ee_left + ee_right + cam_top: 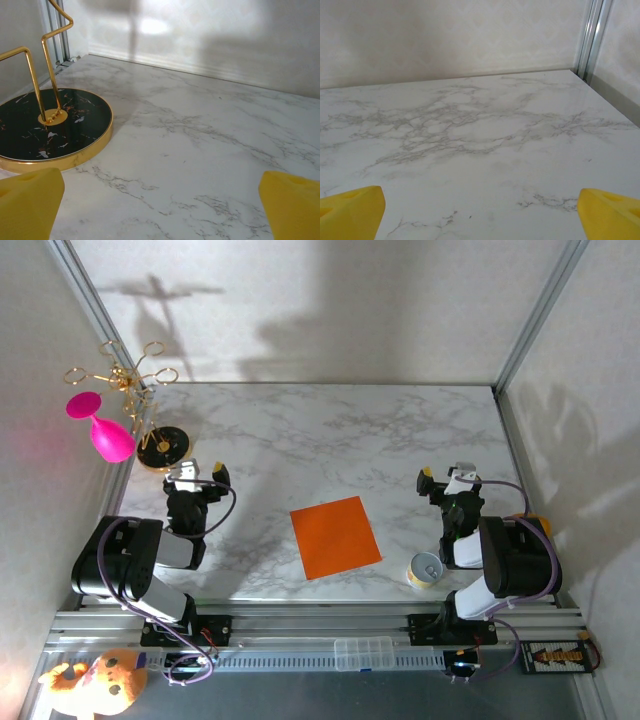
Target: Fold a paper plane with a square sheet of paper (pick it up from the middle)
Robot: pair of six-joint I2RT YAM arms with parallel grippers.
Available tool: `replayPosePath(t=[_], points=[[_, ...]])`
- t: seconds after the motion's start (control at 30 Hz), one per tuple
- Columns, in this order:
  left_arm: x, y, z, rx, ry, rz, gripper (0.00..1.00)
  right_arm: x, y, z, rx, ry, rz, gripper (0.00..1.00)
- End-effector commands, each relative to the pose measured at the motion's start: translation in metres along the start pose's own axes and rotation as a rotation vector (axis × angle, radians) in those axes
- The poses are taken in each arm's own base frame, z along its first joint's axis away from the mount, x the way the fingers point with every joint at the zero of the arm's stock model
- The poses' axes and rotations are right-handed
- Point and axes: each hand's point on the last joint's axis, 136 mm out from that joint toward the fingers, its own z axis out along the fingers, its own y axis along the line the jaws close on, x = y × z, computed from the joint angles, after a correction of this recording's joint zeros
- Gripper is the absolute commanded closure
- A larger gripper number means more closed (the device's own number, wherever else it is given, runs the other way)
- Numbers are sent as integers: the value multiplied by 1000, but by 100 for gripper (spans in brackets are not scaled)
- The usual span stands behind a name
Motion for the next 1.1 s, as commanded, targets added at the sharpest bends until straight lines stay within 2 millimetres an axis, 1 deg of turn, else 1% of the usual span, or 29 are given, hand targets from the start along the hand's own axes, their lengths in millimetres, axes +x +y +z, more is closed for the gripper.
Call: replayPosePath(t=[0.0,0.27,0.37,0.43,0.47,0.57,0.67,0.7,0.73,0.77,0.83,0.87,0.9,0.93,1.0,1.07], points=[[-3,-2,3,7,-7,-6,1,-8,0,4,-7,-23,-12,1],[-3,-1,3,7,-7,-7,1,-7,0,4,-7,-21,-11,1],[-4,-1,3,6,-10,-7,1,-12,8,3,-48,-27,-28,1],[-7,-2,1,9,-21,-11,1,-22,8,3,-45,-23,-28,1],[-11,1,-2,-7,-36,-20,1,-30,5,5,-18,-21,-24,1],[-25,13,-10,-71,-75,-54,1,-55,5,14,24,13,22,1],[-37,16,-13,-100,-63,-77,1,-75,16,24,6,87,138,1],[-42,17,-12,-115,-55,-100,1,-78,21,29,1,130,173,1],[-47,20,-12,-135,-46,-138,1,-80,29,34,-19,171,207,1],[-52,20,-13,-142,-44,-175,1,-78,38,37,-42,212,222,1],[-62,13,-14,-120,-23,-262,1,-74,68,43,-129,319,249,1],[-60,12,-14,-122,13,-308,1,-70,84,43,-173,364,256,1],[-61,9,-12,-124,50,-367,1,-61,102,41,-222,427,262,1],[-62,4,-10,-113,93,-404,1,-52,118,39,-261,488,256,4],[-60,-10,-6,-75,180,-448,1,-32,145,33,-303,602,253,8],[-55,-19,-5,-53,238,-490,1,-13,179,19,-389,693,250,11]])
